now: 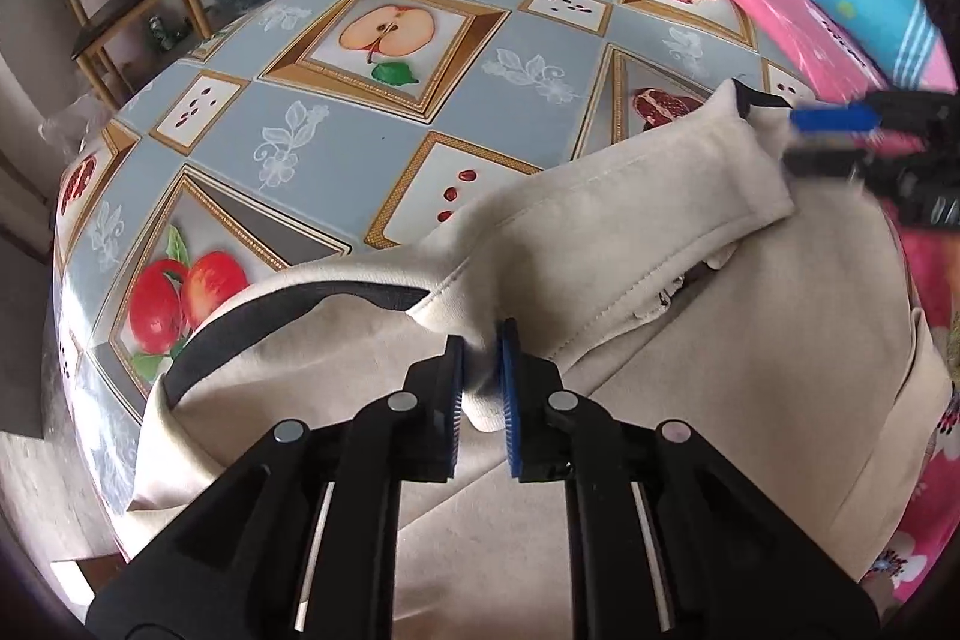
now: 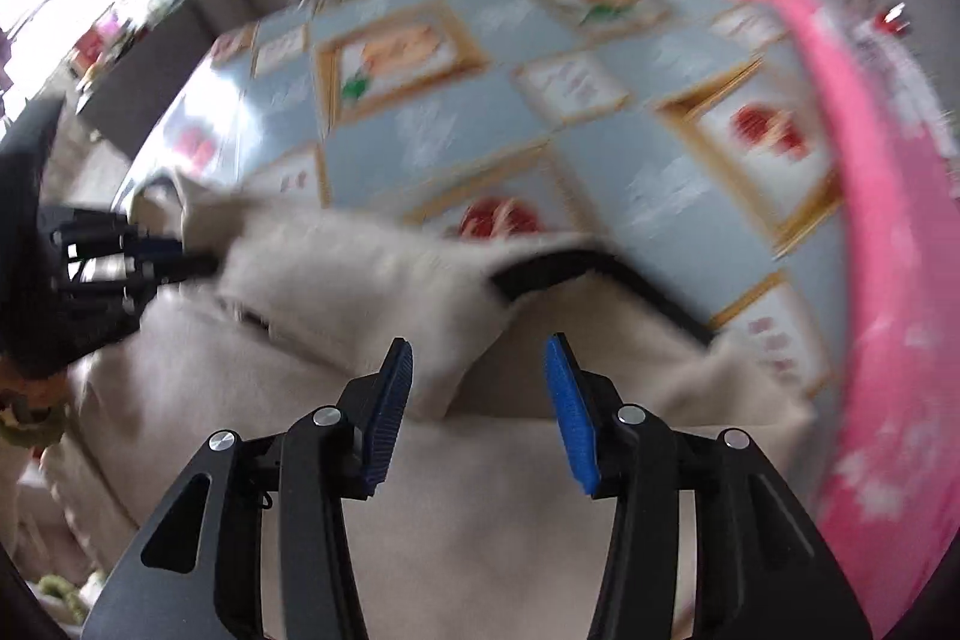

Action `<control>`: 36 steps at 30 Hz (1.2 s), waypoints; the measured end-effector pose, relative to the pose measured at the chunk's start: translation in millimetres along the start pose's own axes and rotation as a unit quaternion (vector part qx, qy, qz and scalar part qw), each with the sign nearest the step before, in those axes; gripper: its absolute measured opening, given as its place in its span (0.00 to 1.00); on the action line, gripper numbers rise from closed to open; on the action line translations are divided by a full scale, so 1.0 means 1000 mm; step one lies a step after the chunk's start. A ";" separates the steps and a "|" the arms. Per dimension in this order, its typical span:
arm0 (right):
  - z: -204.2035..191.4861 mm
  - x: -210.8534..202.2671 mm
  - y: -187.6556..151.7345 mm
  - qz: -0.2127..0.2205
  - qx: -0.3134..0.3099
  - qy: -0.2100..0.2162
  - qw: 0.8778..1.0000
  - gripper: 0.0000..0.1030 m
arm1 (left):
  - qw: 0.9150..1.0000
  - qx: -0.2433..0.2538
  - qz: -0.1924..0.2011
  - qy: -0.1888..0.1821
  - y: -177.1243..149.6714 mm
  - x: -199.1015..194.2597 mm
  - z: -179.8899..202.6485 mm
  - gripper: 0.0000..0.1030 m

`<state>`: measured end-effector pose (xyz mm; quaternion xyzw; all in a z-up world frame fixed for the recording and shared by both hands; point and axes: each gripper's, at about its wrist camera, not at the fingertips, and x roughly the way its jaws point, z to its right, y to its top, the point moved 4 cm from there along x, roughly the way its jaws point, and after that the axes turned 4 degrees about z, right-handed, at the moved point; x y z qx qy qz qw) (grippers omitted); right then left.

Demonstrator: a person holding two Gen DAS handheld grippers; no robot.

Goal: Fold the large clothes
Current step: 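Open both grippers and release the folded hem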

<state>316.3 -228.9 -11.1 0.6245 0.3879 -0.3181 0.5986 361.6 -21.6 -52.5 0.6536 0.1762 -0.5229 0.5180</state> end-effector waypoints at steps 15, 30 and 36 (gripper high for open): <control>-0.075 0.053 -0.015 -0.046 -0.060 0.096 0.993 0.19 | 0.995 -0.035 0.089 -0.028 0.011 -0.062 -0.024 0.16; -0.081 0.062 -0.008 -0.004 -0.096 0.060 0.994 0.19 | 0.999 -0.017 0.022 -0.045 0.014 0.011 0.012 0.18; -0.075 0.053 -0.021 -0.001 -0.104 0.068 0.992 0.19 | 0.999 -0.015 0.023 -0.045 0.006 0.007 0.018 0.17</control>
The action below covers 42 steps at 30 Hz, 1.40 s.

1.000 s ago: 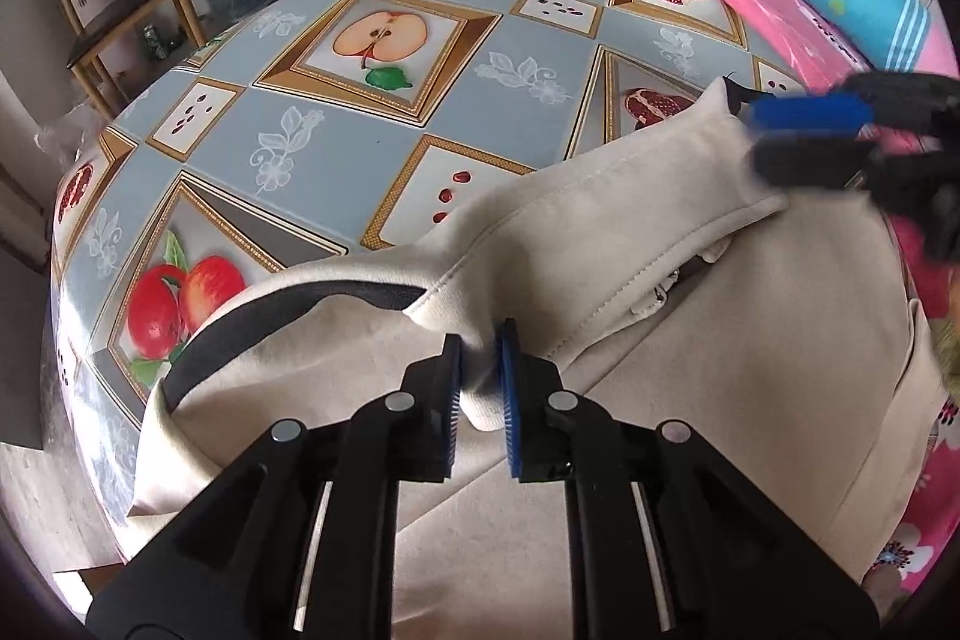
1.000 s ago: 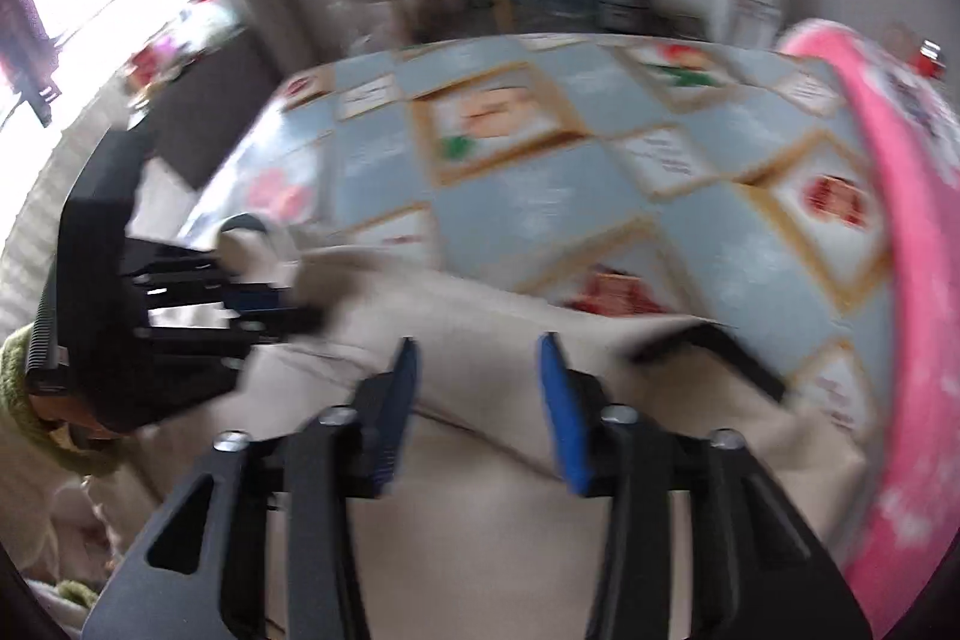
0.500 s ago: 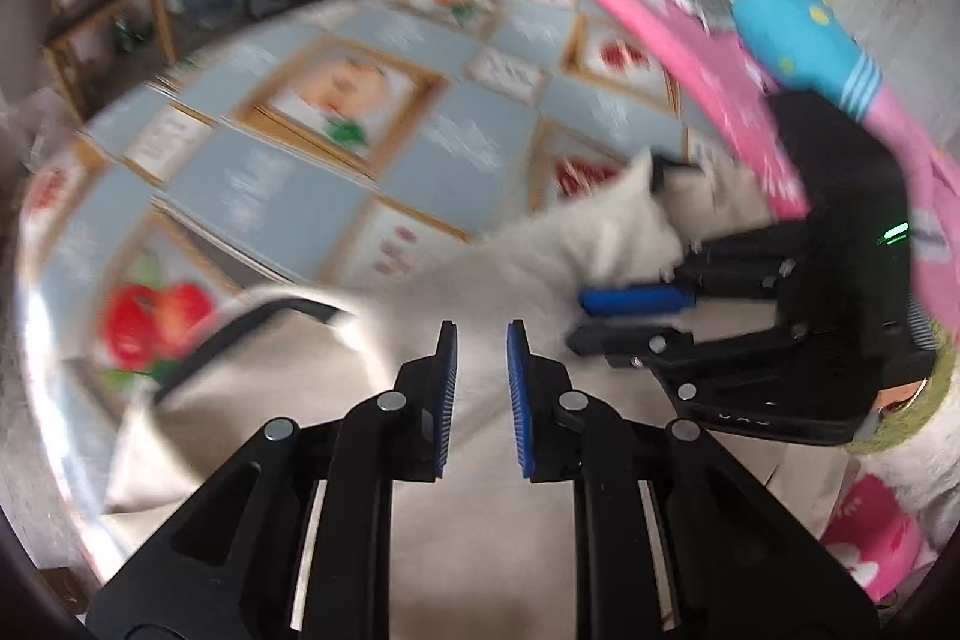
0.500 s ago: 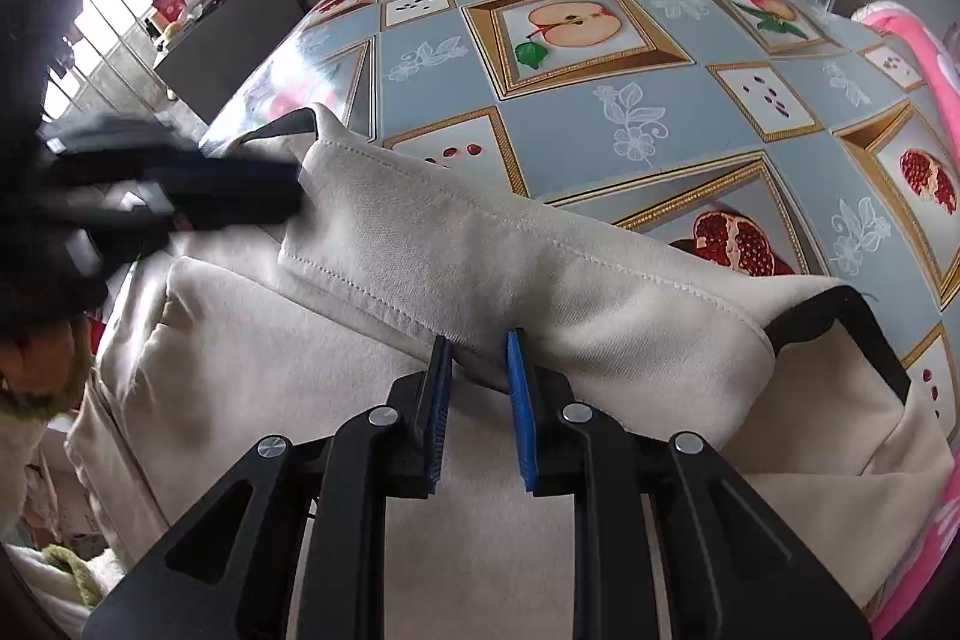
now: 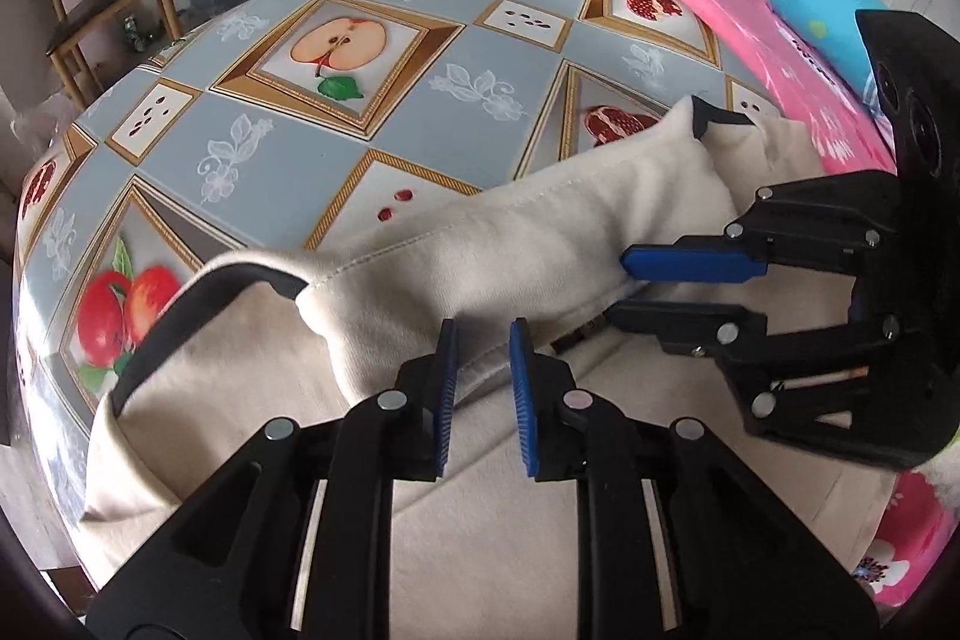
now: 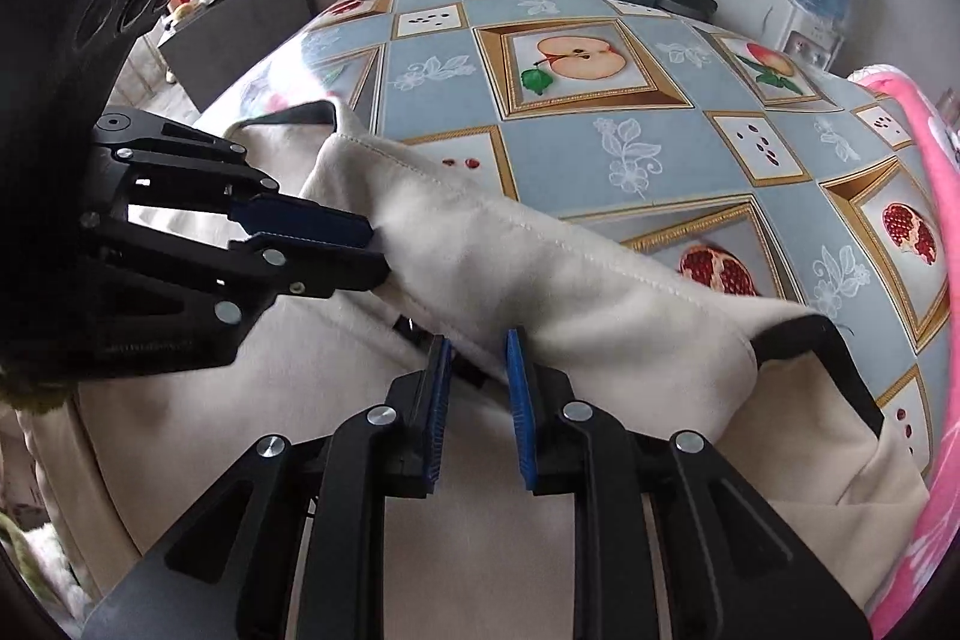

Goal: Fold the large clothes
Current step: 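Open both grippers and release the folded hem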

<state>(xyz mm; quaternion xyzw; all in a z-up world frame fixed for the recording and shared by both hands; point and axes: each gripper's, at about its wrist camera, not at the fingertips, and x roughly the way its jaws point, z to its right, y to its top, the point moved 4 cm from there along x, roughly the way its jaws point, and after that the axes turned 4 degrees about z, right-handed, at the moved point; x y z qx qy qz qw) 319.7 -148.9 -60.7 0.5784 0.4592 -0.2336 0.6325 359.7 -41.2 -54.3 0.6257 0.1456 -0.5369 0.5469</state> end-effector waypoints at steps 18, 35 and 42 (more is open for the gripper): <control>-0.005 0.010 0.008 0.036 0.071 0.058 0.995 0.19 | 0.997 -0.042 0.062 0.027 0.026 -0.022 -0.018 0.32; 0.076 -0.028 0.005 0.045 0.154 -0.065 0.985 0.25 | 0.998 -0.025 0.045 0.038 -0.005 -0.007 -0.017 0.31; 0.009 -0.006 0.015 0.035 0.079 -0.013 0.996 0.27 | 0.998 -0.023 0.052 0.038 -0.008 -0.009 -0.017 0.31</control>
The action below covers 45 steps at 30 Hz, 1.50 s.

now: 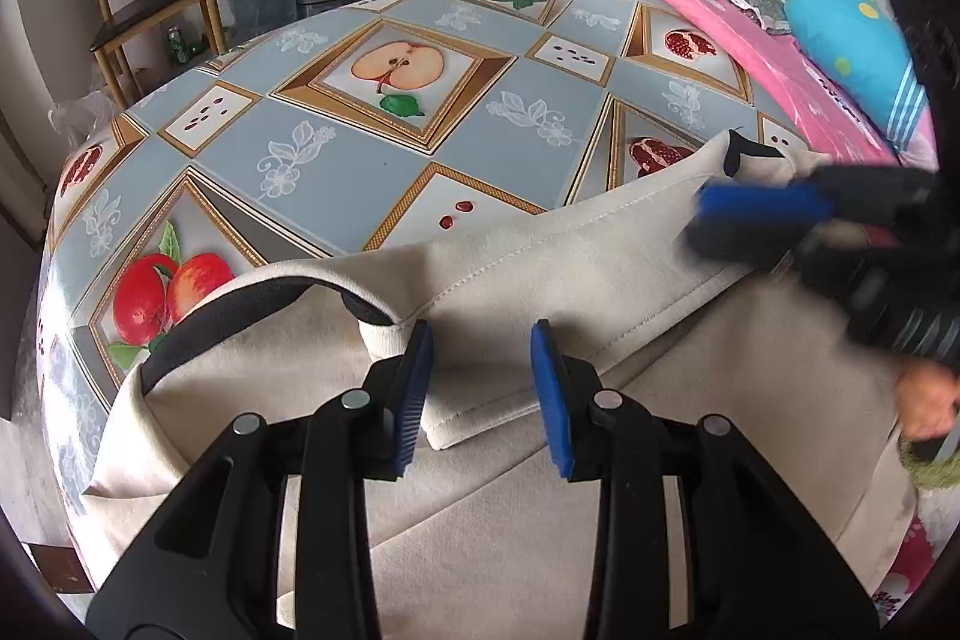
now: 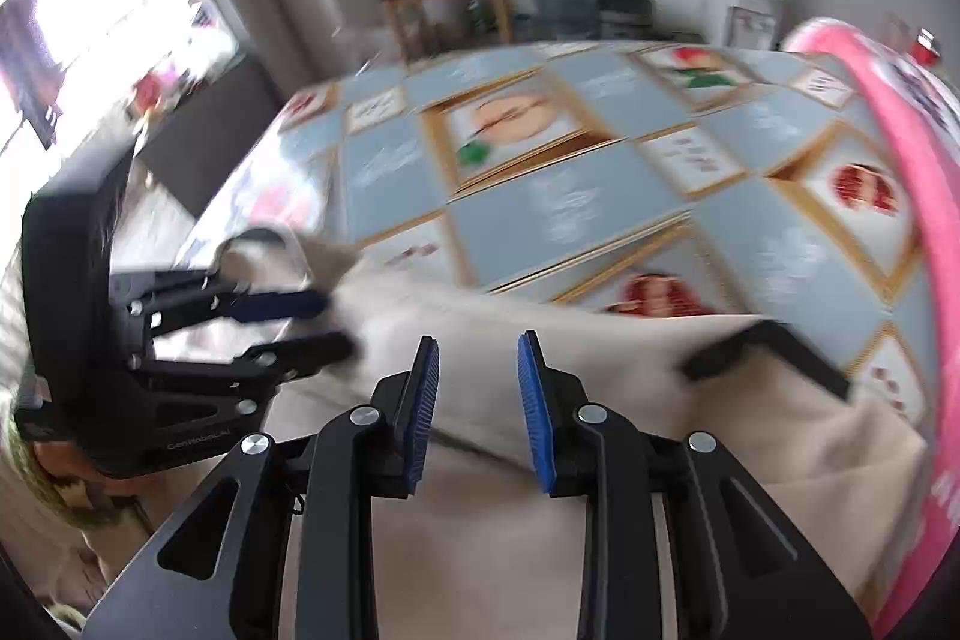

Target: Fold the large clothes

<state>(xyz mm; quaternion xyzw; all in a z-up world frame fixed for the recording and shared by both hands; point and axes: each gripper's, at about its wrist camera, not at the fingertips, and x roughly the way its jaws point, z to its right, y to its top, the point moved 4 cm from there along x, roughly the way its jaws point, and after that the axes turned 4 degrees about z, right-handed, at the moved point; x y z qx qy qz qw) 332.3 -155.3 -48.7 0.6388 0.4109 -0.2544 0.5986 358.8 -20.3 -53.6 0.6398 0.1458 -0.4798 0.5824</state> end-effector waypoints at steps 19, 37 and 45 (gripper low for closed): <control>0.013 -0.062 -0.020 0.035 0.128 -0.055 0.990 0.61 | 0.999 -0.048 -0.015 0.007 0.007 -0.031 -0.005 0.49; -0.062 -0.151 -0.188 0.009 0.132 -0.050 0.990 0.87 | 0.995 -0.067 -0.035 0.059 -0.148 -0.157 0.059 0.83; -0.063 -0.133 -0.207 -0.007 0.099 -0.086 0.991 0.87 | 0.988 -0.056 -0.071 0.121 -0.176 -0.121 0.064 0.83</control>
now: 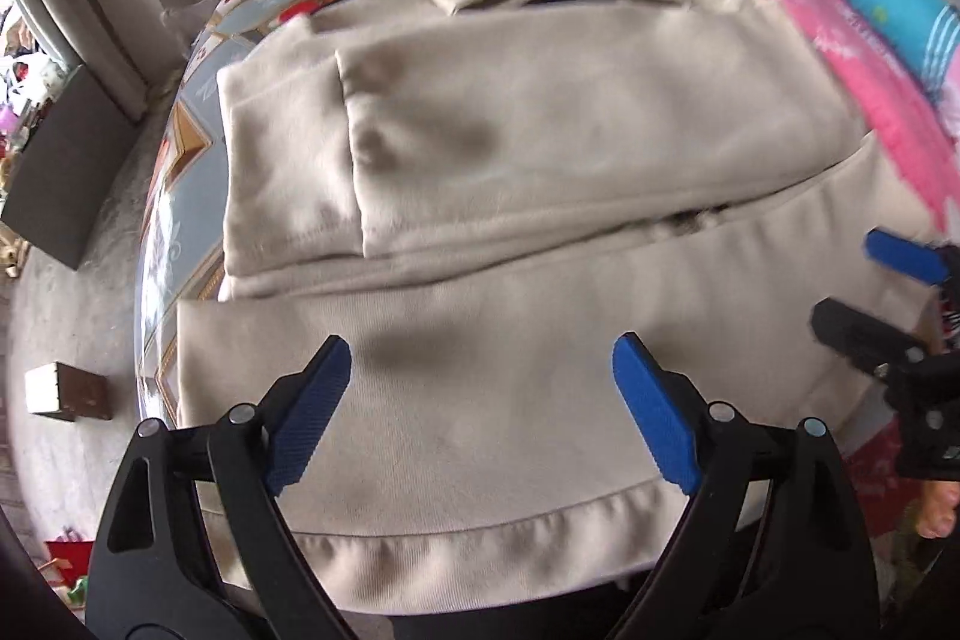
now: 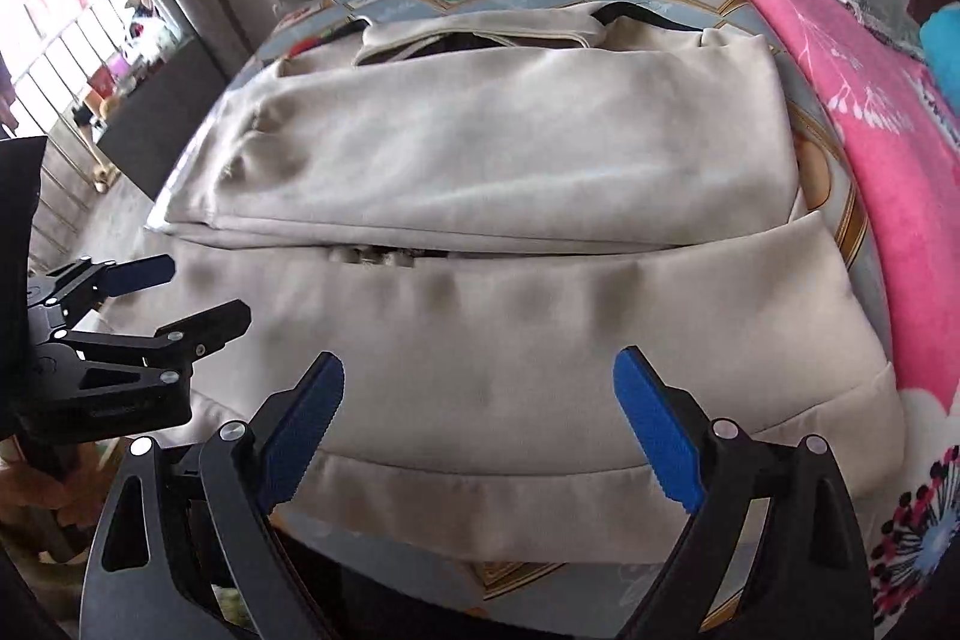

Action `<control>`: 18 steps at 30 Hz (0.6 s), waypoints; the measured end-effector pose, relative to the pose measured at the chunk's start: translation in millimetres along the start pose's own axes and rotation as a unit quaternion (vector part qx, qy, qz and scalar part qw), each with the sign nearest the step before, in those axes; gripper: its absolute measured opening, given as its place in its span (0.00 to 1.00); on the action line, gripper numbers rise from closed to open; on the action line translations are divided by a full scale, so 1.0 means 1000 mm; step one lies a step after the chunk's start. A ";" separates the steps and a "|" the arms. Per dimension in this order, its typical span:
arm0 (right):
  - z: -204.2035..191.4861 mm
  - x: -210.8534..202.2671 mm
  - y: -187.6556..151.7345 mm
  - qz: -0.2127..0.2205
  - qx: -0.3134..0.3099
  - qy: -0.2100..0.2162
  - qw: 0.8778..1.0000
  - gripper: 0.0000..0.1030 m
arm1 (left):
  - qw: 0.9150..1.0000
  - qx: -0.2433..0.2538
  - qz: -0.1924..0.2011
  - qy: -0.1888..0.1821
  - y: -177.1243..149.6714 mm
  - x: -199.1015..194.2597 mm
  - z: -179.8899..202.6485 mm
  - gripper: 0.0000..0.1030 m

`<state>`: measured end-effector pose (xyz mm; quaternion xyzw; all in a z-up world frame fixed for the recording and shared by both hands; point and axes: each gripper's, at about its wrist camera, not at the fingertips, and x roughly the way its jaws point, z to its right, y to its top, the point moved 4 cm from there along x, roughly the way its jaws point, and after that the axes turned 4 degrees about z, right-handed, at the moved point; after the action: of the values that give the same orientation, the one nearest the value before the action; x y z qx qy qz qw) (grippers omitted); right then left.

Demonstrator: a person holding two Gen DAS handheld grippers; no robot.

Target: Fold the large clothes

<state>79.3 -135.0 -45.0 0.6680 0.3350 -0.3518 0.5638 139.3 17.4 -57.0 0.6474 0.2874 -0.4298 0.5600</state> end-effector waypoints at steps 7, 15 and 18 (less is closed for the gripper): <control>0.006 0.016 -0.007 0.007 -0.010 -0.020 1.000 0.88 | 1.000 -0.014 0.013 -0.004 -0.002 0.006 -0.006 0.90; 0.006 0.015 -0.008 0.014 -0.009 -0.018 1.000 0.89 | 1.000 -0.022 0.013 -0.002 -0.003 0.007 -0.007 0.92; 0.006 0.015 -0.007 0.014 -0.008 -0.015 1.000 0.89 | 1.000 -0.023 0.012 -0.003 -0.003 0.007 -0.007 0.92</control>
<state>80.3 -139.5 -62.1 0.6627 0.3205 -0.3510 0.5787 141.9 24.2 -64.8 0.6368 0.2876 -0.4178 0.5807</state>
